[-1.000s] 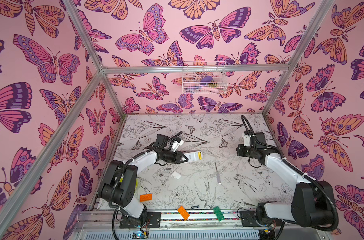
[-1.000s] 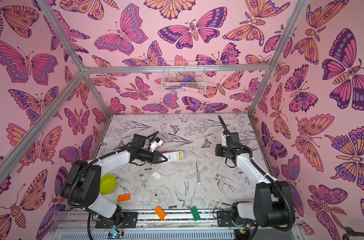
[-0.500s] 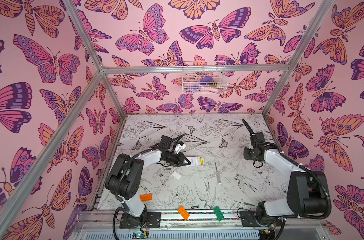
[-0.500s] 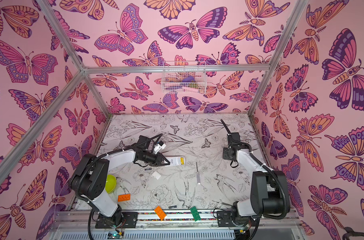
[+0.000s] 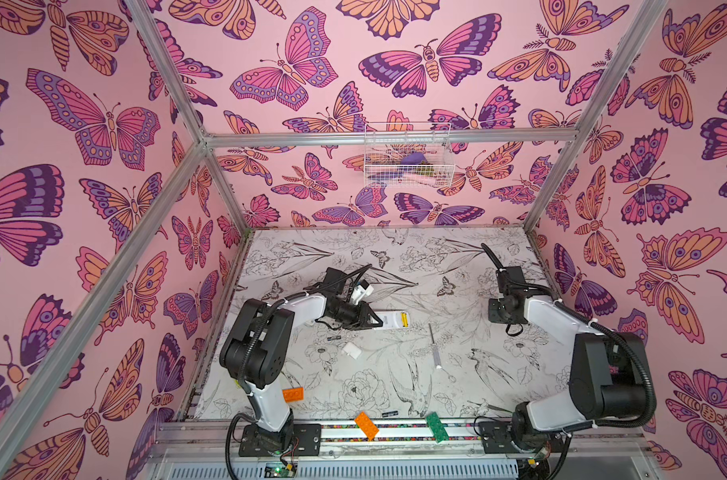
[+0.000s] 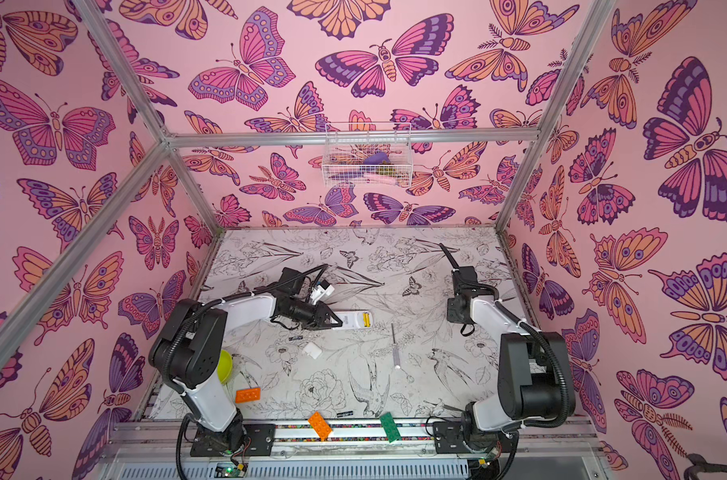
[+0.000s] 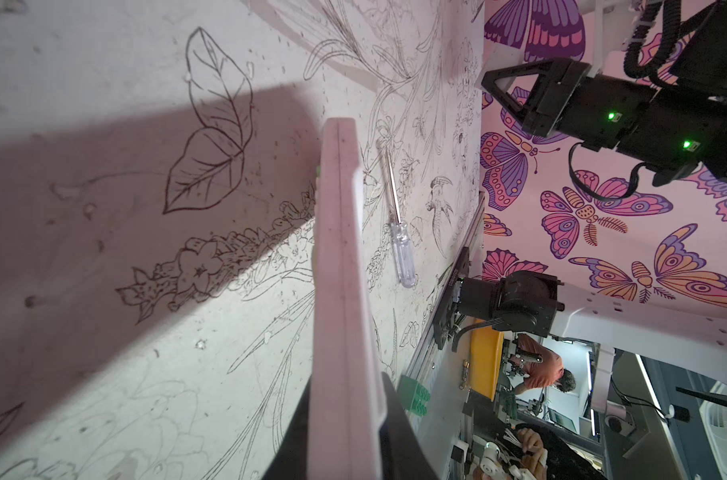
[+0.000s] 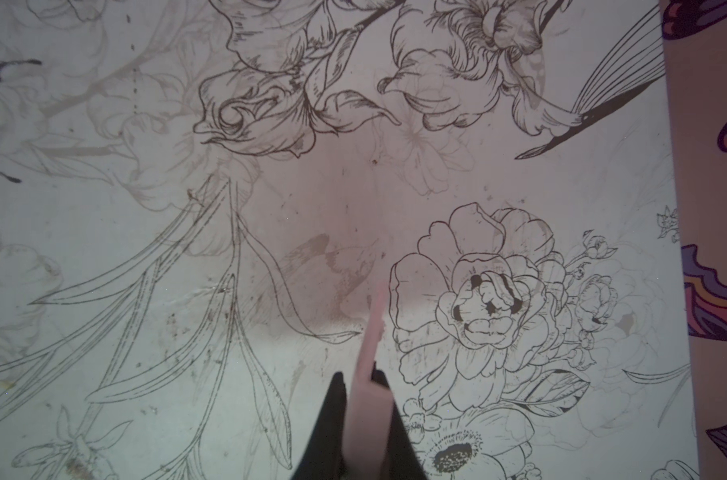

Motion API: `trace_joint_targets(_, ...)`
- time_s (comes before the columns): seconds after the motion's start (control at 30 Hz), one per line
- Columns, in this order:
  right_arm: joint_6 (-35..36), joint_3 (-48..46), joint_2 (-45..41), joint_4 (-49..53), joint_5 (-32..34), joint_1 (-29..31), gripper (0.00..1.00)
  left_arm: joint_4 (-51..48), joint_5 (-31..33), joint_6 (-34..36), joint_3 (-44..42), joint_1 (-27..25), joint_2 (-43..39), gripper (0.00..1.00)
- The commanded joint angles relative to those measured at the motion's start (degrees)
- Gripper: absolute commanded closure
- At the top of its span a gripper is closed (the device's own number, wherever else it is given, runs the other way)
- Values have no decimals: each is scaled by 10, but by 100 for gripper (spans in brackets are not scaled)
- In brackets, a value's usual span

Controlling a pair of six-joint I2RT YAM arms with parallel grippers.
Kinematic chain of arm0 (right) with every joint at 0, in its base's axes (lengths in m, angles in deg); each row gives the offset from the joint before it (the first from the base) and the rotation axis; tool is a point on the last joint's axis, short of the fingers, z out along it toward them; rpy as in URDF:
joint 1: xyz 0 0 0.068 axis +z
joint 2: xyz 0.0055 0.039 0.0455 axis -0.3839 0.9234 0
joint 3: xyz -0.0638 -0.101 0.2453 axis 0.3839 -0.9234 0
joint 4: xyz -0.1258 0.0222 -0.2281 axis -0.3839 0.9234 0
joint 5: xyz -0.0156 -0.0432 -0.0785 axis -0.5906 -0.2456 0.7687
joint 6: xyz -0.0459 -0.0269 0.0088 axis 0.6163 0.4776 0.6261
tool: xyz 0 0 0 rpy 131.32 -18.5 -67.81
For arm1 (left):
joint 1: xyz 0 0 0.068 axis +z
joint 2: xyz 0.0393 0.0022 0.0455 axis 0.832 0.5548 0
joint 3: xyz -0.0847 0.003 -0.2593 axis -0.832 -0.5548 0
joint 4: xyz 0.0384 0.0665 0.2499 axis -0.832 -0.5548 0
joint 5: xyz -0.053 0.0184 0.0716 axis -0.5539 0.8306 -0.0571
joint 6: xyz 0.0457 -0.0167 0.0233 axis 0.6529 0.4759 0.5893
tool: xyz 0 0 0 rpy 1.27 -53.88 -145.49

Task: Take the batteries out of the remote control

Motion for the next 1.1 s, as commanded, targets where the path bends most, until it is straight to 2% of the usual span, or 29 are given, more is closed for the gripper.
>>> trace_joint_targets(0.0,9,7,14,3,-7,-2,88,-20,44,4,6,-1,13,88)
trace_joint_targets(0.13,10,12,23,9,-9,-2,88,-47,81,14,24,-1,19,84)
trace_joint_targets(0.33,12,14,32,15,-8,-2,85,-61,118,25,33,3,25,72)
trace_joint_targets(0.7,10,11,35,2,-28,0,79,-67,155,30,46,18,46,56)
trace_joint_targets(0.97,9,12,48,4,-42,5,76,-71,181,48,43,28,18,49)
trace_joint_targets(1.07,10,13,47,10,-42,5,75,-70,203,59,33,29,-10,44)
